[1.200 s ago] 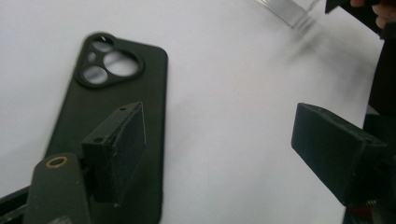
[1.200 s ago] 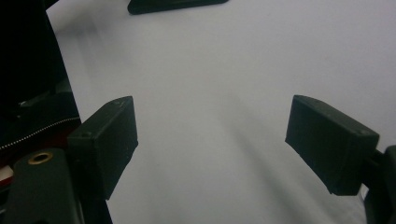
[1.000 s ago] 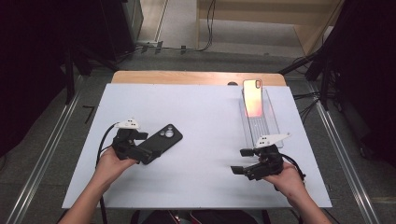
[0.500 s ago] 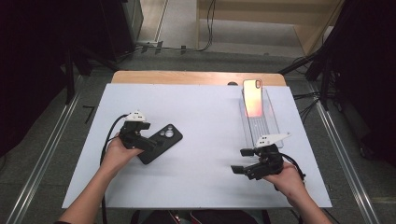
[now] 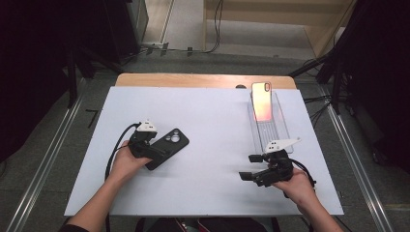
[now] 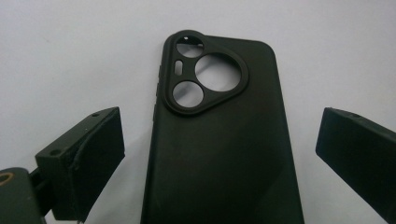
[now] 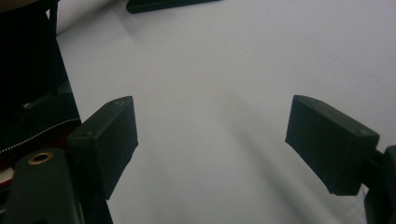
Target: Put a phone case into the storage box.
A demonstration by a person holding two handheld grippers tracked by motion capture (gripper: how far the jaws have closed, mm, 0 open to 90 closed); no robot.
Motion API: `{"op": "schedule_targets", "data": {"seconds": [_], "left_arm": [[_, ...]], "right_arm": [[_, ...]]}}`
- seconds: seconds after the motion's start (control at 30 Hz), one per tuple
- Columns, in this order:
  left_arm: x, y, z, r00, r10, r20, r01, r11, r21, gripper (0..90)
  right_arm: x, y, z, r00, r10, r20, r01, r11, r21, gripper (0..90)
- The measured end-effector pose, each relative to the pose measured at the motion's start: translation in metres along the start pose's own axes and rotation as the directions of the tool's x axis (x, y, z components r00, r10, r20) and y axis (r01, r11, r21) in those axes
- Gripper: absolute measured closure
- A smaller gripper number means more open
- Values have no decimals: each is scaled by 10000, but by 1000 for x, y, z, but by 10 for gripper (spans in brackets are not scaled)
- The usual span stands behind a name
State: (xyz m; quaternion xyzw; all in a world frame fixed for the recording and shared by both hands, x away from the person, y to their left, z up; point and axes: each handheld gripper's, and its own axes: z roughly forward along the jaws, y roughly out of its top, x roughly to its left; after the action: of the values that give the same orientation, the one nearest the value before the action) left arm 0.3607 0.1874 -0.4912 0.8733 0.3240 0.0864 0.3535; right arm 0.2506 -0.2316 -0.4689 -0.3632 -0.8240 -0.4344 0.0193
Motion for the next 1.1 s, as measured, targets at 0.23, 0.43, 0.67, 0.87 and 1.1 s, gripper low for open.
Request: {"op": "schedule_targets", "data": {"seconds": [0.23, 0.43, 0.67, 0.87, 1.1], "left_arm": [[-2, -4, 8, 9992, 311, -265, -301, 9989, 373, 16], [-9, -9, 13, 9941, 906, -598, -885, 9954, 377, 35], [-10, -12, 14, 9939, 862, -693, -853, 9962, 157, 38], [-13, -13, 12, 9939, 720, -837, -725, 9974, -35, 132], [-15, -11, 11, 9938, 666, -890, -656, 9977, 146, 149]], "right_arm": [[0, 0, 1, 10000, 16, -15, -16, 10000, 28, 149], [-1, 0, 1, 10000, 77, 46, -77, 10000, 46, 149], [0, 0, 2, 10000, 48, 66, -48, 10000, 37, 149], [0, 1, 1, 9997, 194, 177, -191, 9996, -190, 149], [1, 4, -2, 9987, 469, 211, -455, 9971, -615, 149]]}}
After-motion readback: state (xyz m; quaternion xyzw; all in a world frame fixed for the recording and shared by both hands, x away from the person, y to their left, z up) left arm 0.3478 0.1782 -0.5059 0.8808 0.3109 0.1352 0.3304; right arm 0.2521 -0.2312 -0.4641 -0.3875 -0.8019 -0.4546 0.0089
